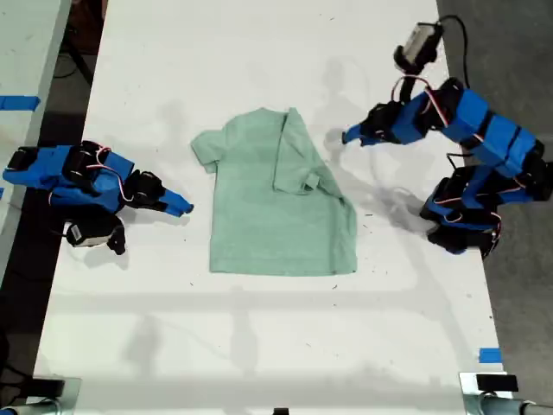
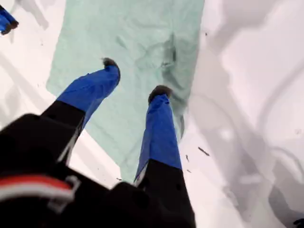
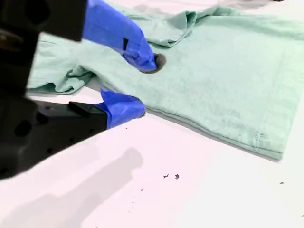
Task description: Fold t shirt
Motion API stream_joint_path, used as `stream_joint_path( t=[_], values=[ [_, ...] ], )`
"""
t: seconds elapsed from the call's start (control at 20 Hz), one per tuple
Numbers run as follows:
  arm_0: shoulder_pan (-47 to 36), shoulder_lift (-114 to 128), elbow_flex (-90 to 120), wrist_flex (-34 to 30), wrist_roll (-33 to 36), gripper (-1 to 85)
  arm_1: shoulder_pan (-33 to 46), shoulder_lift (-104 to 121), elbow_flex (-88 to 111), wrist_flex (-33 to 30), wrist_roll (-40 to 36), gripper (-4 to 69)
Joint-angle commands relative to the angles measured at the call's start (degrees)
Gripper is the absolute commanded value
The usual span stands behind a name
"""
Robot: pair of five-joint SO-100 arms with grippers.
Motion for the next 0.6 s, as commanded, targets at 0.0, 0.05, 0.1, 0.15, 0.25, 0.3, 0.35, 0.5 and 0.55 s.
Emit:
stream_joint_path(
  t=[0.0,0.05,0.1,0.15,0.25,0.3,0.35,0.5,0.55],
  values=[
    [-0.4,0.4,0.4,-0.9,0.3,11.9,-9.4,33.2,36.3,-8.3,9.0,11.2],
    [-0.4,0.4,0.4,-0.9,0.3,11.9,-12.2,43.2,46.1,-9.3,10.9,10.3],
    [-0.4,0.4,0.4,-0.9,0.3,11.9,-13.9,53.4,54.1,-8.4,11.2,9.1],
    [-0.4,0.4,0.4,-0.9,0.3,11.9,-14.3,59.2,59.7,-6.7,11.2,8.5],
    [-0.3,0.4,0.4,-0.9,0.3,11.9,-14.9,58.5,65.7,-8.9,9.6,7.7],
    [-0.3,0.4,0.4,-0.9,0.3,11.9,-14.9,58.3,68.2,-10.7,8.8,6.9],
    [-0.4,0.4,0.4,-0.9,0.3,11.9,-14.1,58.4,67.9,-10.4,5.6,6.8],
    [-0.3,0.4,0.4,-0.9,0.3,11.9,-11.6,58.4,68.1,-9.8,3.7,4.7],
    [-0.4,0.4,0.4,-0.9,0.3,11.9,-12.1,58.4,68.1,-9.8,4.0,3.2]
  ],
)
